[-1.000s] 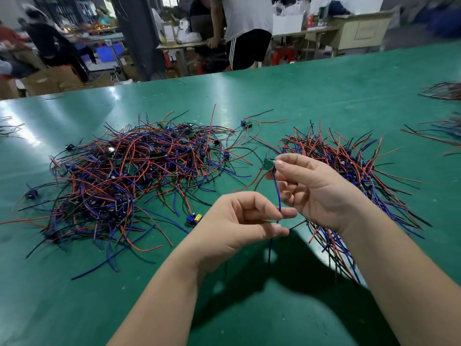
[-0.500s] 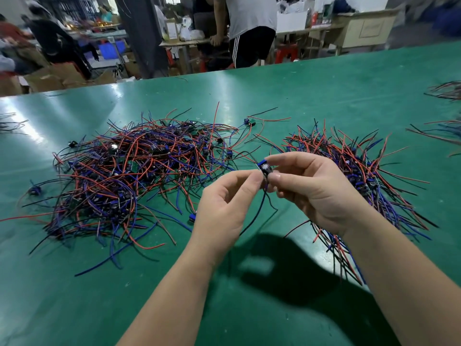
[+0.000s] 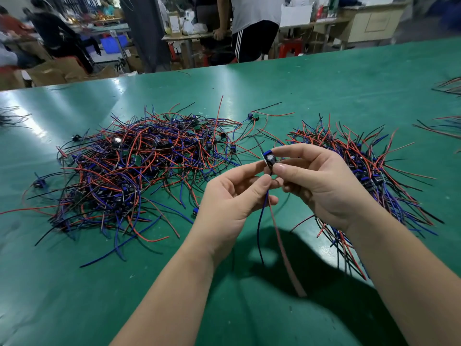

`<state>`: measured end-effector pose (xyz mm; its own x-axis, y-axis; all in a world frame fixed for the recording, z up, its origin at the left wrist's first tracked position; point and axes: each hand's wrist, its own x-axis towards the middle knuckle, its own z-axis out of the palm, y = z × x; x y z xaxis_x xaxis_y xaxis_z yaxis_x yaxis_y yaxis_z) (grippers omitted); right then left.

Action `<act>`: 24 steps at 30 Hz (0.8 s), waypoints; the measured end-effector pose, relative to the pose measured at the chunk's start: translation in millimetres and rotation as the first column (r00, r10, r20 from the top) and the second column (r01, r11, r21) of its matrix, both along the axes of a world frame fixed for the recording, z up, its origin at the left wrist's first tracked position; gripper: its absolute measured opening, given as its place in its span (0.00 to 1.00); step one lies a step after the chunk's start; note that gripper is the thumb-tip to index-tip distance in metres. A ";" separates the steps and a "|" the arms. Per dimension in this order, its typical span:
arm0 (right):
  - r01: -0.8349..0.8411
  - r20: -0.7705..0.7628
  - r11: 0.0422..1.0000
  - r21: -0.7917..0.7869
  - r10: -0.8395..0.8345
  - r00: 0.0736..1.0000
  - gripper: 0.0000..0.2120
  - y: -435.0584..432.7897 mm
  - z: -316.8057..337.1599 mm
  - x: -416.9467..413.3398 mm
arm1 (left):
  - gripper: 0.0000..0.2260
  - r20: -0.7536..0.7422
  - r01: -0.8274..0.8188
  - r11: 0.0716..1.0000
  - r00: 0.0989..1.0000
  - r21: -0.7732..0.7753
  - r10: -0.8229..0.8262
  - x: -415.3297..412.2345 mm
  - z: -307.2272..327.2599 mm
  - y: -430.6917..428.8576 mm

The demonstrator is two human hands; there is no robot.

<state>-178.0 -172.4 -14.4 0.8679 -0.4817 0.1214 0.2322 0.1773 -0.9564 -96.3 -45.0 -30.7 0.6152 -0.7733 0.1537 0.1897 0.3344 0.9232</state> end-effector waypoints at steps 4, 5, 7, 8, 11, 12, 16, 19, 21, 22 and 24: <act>0.004 0.002 1.000 0.025 -0.004 1.000 0.13 0.4 0.4 0.1 | 0.12 -0.042 0.032 0.999 0.999 0.023 -0.031 0.6 0.8 0.1; 0.000 0.002 0.999 0.037 0.000 1.000 0.13 0.4 0.6 -0.1 | 0.12 -0.052 0.046 0.999 0.998 0.027 -0.044 0.7 1.2 0.5; -0.017 0.005 0.997 0.078 0.017 1.000 0.15 1.2 0.8 -0.3 | 0.12 -0.075 0.078 0.997 0.994 0.021 -0.076 1.1 2.1 1.6; -0.028 0.003 0.994 0.106 0.028 1.000 0.16 1.6 1.0 -0.3 | 0.12 -0.090 0.096 0.995 0.992 0.015 -0.094 1.3 2.8 2.3; -0.064 -0.003 0.980 0.188 0.065 0.998 0.16 2.0 1.5 -0.9 | 0.12 -0.133 0.142 0.990 0.981 -0.002 -0.141 1.2 5.0 4.1; -0.072 -0.005 0.975 0.208 0.075 0.997 0.15 1.9 1.8 -0.9 | 0.12 -0.144 0.153 0.988 0.978 -0.008 -0.152 1.1 5.8 4.4; -0.084 -0.006 0.954 0.288 0.090 0.996 0.14 1.6 2.1 0.2 | 0.12 -0.182 0.187 0.982 0.965 -0.036 -0.190 -2.1 7.5 4.1; -0.106 -0.001 0.934 0.340 0.113 0.994 0.13 1.9 2.5 0.6 | 0.13 -0.208 0.205 0.976 0.954 -0.066 -0.215 -4.5 7.9 2.4; -0.121 0.014 0.927 0.356 0.124 0.992 0.10 2.4 2.9 0.8 | 0.14 -0.215 0.208 0.975 0.952 -0.080 -0.220 -4.6 8.6 2.2; -0.120 0.022 0.928 0.352 0.120 0.992 0.08 2.5 2.9 0.9 | 0.14 -0.211 0.205 0.976 0.953 -0.079 -0.217 -4.4 8.9 2.4; -0.101 0.032 0.940 0.326 0.096 0.995 0.05 2.7 2.6 1.6 | 0.15 -0.191 0.190 0.980 0.961 -0.060 -0.198 -3.8 9.8 3.3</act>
